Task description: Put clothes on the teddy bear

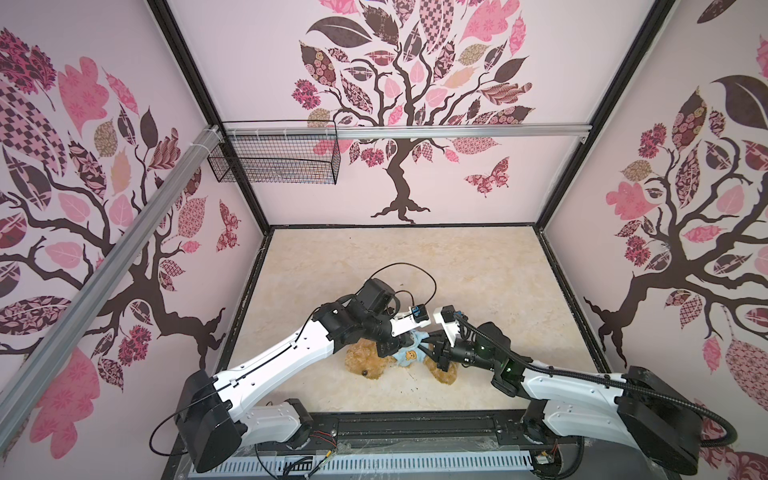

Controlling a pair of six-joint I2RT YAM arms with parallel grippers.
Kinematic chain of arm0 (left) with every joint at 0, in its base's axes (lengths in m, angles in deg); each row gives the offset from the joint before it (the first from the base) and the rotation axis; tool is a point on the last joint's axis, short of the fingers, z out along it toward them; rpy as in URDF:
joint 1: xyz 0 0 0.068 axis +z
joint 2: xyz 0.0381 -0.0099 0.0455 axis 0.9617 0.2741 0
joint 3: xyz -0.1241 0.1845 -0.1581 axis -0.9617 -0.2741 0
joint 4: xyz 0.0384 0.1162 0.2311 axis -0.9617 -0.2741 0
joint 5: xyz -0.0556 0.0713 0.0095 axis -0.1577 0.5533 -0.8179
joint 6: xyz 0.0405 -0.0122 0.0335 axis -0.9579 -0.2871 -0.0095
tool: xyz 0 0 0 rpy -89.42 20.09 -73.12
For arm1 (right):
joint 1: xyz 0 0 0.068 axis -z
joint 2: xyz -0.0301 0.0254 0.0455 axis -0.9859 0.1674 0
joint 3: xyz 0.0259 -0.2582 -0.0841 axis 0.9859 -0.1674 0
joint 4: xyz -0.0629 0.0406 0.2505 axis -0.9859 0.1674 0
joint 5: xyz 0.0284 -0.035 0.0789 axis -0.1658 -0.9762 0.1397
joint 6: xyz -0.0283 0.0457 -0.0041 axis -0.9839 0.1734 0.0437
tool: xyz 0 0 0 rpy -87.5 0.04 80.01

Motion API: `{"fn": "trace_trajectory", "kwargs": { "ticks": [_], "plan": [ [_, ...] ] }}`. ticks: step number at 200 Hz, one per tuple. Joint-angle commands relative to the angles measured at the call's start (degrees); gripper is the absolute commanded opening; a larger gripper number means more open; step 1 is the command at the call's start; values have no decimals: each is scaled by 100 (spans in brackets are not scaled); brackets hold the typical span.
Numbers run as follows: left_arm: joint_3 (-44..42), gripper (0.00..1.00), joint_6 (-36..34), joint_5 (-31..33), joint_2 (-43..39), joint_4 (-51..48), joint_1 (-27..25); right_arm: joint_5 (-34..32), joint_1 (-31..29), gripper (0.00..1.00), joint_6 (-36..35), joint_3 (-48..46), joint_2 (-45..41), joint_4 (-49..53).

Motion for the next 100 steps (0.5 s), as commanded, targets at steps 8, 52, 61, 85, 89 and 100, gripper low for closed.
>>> {"fn": "trace_trajectory", "kwargs": {
  "ticks": [8,52,61,85,89,100],
  "plan": [
    [-329,5,542,-225,-248,420,72,-100,-15,0,-53,138,-246,-1166],
    [-946,0,2028,-1303,-1370,2107,825,-682,201,0,-244,-547,-344,-1134],
    [-1019,0,2283,-1353,-1508,2381,888,-762,200,0,-248,-624,-302,-1173],
    [-1210,0,2972,-1422,-1747,3049,1046,-952,195,0,-240,-816,-168,-1338],
    [-1252,0,3097,-1414,-1783,3169,1085,-991,200,0,-247,-839,-152,-1357],
    [-1410,0,3472,-1408,-1894,3546,1224,-1051,195,0,-272,-890,-141,-1368]
  ]
}}
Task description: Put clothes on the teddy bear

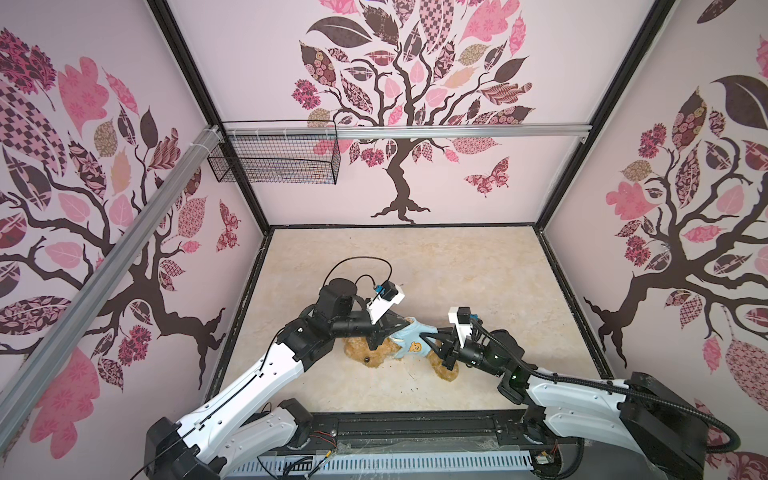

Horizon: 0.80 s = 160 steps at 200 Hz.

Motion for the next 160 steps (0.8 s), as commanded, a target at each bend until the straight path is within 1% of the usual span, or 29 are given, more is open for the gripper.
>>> {"fn": "trace_trajectory", "kwargs": {
  "ticks": [1,15,34,41,50,64,70,79,97,105,119,131,160],
  "plan": [
    [-305,0,1123,-215,-359,1435,281,-480,60,0,-89,-255,100,64],
    [-582,0,1725,-71,-512,2060,479,-497,63,0,-153,-249,100,138],
    [-998,0,2479,367,-683,2883,615,-460,63,0,-299,-192,135,241],
    [-1158,0,2653,480,-694,3073,616,-419,56,0,-345,-163,159,225],
    [-1300,0,2637,305,-658,3179,599,-317,63,0,-414,-99,187,223],
    [-1353,0,2273,259,-621,2705,527,-117,57,0,-539,15,218,234],
    [-1347,0,1987,297,-624,2242,466,-64,63,0,-598,44,227,226],
    [-1284,0,1385,408,-630,1636,316,-15,59,0,-723,67,240,237],
    [-1021,0,213,950,-529,400,-130,106,63,0,-1017,110,216,353],
    [-904,3,-144,1063,-437,-16,-245,174,61,0,-1150,141,214,425],
    [-749,8,-404,1012,-258,-379,-272,300,59,0,-1361,221,210,625],
    [-641,11,-520,963,-124,-498,-289,400,59,0,-1491,266,223,730],
    [-271,21,-863,727,166,-860,-316,545,58,0,-1612,282,258,760]
  ]
}}
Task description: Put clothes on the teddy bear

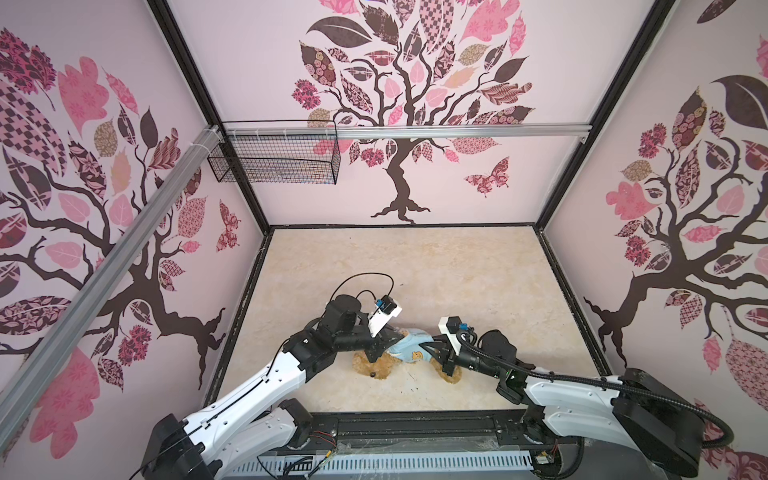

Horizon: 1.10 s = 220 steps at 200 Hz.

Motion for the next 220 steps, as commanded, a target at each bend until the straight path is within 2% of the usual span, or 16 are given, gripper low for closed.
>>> {"fn": "trace_trajectory", "kwargs": {
  "ticks": [1,42,118,153,185,200,220],
  "plan": [
    [495,21,-645,-38,156,-640,-16,202,37,0,-280,267,48,-94],
    [1001,28,-1157,-147,530,-1236,-42,259,34,0,-334,274,39,-77],
    [1745,40,-1607,-26,1237,-1901,-230,311,25,0,-360,325,33,-72],
    [2063,40,-1798,69,1592,-2230,-330,329,10,0,-308,371,-61,-48],
    [2212,31,-1787,82,1880,-2246,-487,349,-9,0,-248,406,-74,-17],
    [2247,20,-1595,64,1923,-2087,-539,108,-4,0,-157,316,-150,28],
    [2119,4,-877,79,1660,-1461,-498,-373,3,0,38,52,-346,46]
  ]
}}
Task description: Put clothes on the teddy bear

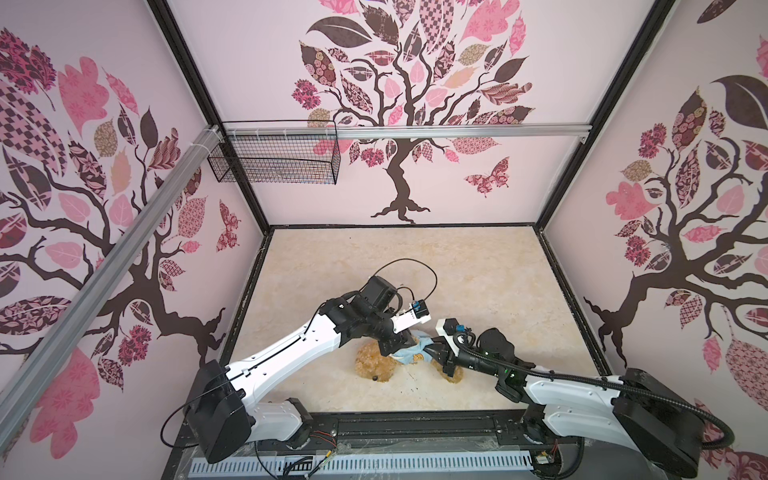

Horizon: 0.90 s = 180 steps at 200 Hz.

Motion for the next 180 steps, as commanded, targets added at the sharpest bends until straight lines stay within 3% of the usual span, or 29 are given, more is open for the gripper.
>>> {"fn": "trace_trajectory", "kwargs": {
  "ticks": [1,6,44,64,101,121,180],
  "plan": [
    [92,3,681,1,-249,632,15,-463,-23,0,266,-43,-334,-273],
    [-2,0,912,-37,-380,914,46,-585,-22,0,327,-109,-402,-258],
    [-1433,0,3215,-394,-1517,4041,607,-1311,76,0,959,-521,-835,-229],
    [-1965,0,3912,-159,-1749,4872,866,-1366,97,0,1033,-556,-919,-168],
    [-2388,0,3930,213,-1817,4741,880,-1307,105,0,772,-504,-864,-167],
    [-2347,0,3242,-1,-1854,4088,870,-985,101,0,434,-391,-828,-146],
    [-1769,28,1386,-183,-1863,1897,743,-140,106,0,-425,153,-426,278]
  ]
}}
